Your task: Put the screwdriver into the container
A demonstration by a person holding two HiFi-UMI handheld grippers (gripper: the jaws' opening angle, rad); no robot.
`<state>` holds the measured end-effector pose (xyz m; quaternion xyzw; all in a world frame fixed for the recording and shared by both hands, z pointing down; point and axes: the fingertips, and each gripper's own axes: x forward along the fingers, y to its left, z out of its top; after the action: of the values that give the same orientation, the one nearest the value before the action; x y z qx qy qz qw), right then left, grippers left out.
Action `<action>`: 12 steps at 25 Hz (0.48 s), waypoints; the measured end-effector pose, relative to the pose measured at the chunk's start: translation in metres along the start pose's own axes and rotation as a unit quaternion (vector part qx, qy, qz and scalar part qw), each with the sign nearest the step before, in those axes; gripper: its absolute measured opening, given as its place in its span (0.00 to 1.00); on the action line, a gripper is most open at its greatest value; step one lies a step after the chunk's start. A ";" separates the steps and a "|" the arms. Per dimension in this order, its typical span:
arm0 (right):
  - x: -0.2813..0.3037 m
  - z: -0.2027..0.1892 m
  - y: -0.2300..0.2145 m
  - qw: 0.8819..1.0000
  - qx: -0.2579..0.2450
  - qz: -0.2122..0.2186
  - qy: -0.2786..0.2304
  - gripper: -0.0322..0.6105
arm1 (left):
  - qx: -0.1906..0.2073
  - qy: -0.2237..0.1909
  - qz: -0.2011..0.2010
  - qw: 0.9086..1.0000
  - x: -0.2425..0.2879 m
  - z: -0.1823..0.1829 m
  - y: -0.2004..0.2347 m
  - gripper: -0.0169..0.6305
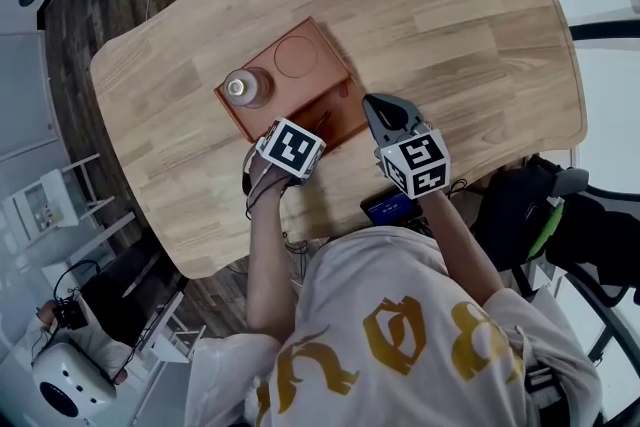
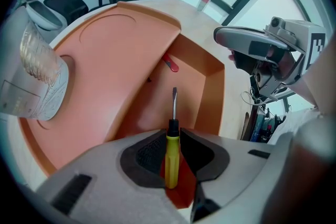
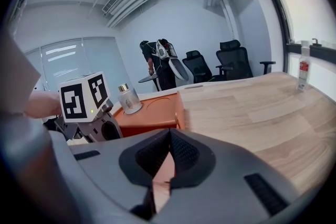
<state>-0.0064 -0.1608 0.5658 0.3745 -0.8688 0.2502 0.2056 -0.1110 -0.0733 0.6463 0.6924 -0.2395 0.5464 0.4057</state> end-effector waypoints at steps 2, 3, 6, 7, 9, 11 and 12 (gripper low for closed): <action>0.000 0.000 0.000 1.000 0.000 0.001 0.000 0.06 | -0.003 0.003 0.001 1.000 0.001 0.000 0.001 0.15; 0.000 -0.001 0.000 1.000 0.000 0.001 0.001 0.06 | -0.006 0.004 -0.001 1.000 0.000 0.001 0.000 0.15; 0.001 -0.001 0.000 1.000 0.002 0.003 0.001 0.06 | -0.017 0.010 -0.004 1.000 -0.001 0.000 0.000 0.15; 0.001 -0.001 0.001 1.000 0.001 0.005 0.001 0.06 | -0.019 0.012 -0.003 1.000 -0.001 0.000 0.001 0.15; 0.000 -0.001 0.002 1.000 -0.001 0.010 0.001 0.06 | -0.019 0.013 0.000 1.000 0.001 0.000 0.001 0.15; -0.001 0.000 0.003 1.000 -0.003 0.014 0.000 0.06 | -0.017 0.014 0.004 1.000 0.003 0.000 0.001 0.15; -0.001 0.000 0.004 1.000 -0.004 0.015 0.000 0.06 | -0.017 0.017 0.006 1.000 0.004 0.000 0.002 0.15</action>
<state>-0.0086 -0.1581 0.5639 0.3607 -0.8754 0.2498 0.2029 -0.1114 -0.0737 0.6505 0.6742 -0.2460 0.5566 0.4185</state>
